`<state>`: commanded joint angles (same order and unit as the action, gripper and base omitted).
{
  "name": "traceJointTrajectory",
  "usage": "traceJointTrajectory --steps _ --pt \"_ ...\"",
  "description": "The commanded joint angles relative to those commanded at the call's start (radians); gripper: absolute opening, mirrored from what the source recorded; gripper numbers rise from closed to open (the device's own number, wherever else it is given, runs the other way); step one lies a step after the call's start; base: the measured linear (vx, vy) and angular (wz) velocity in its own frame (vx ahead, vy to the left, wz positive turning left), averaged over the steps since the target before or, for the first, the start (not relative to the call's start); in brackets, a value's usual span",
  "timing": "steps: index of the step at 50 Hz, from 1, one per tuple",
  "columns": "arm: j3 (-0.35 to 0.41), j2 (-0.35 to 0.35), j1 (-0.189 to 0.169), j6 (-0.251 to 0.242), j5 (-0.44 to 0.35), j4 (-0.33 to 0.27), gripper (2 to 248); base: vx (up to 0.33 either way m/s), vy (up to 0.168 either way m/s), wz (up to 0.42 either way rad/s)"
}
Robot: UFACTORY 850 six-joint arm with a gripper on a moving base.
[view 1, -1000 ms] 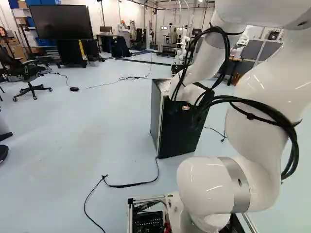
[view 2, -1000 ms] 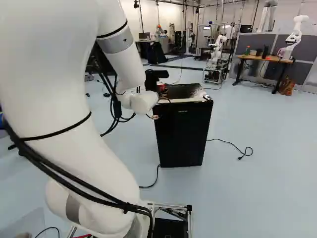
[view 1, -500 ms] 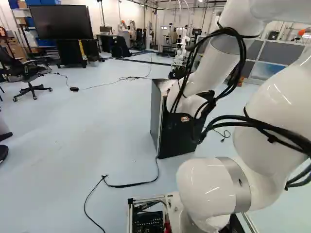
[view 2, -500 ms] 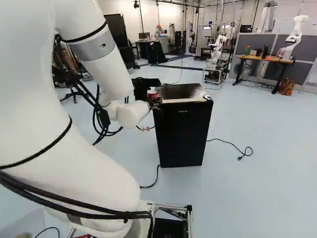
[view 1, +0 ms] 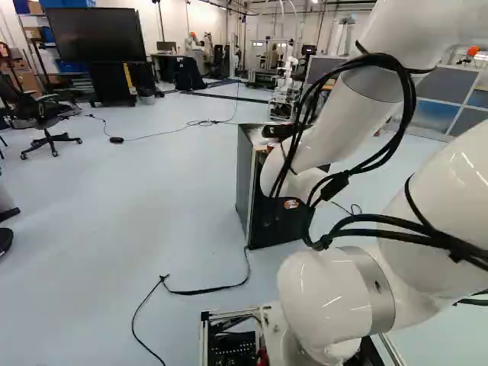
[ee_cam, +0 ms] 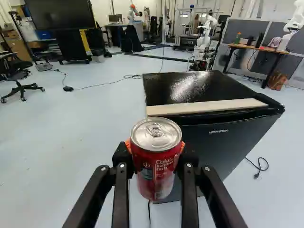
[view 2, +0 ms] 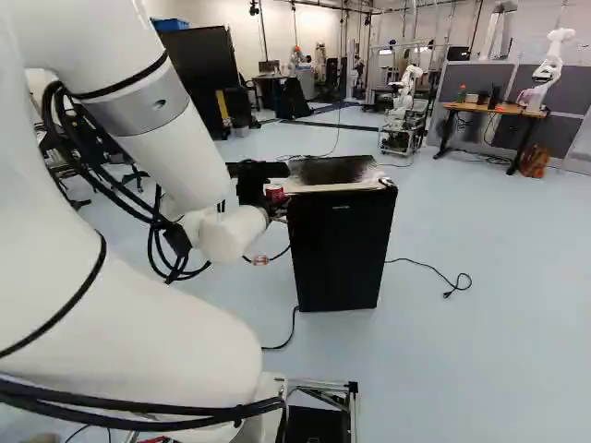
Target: Grab a drink from the fridge
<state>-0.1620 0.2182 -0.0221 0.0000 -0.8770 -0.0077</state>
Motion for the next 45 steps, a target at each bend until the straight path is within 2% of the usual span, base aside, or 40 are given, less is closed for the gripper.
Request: traceJointTrajectory --steps 22,45 --pt "0.063 0.052 0.019 0.0 0.004 0.007 98 0.0 0.0 0.0" --pt "0.075 0.061 0.022 0.0 0.004 0.008 98 0.0 0.0 0.0"
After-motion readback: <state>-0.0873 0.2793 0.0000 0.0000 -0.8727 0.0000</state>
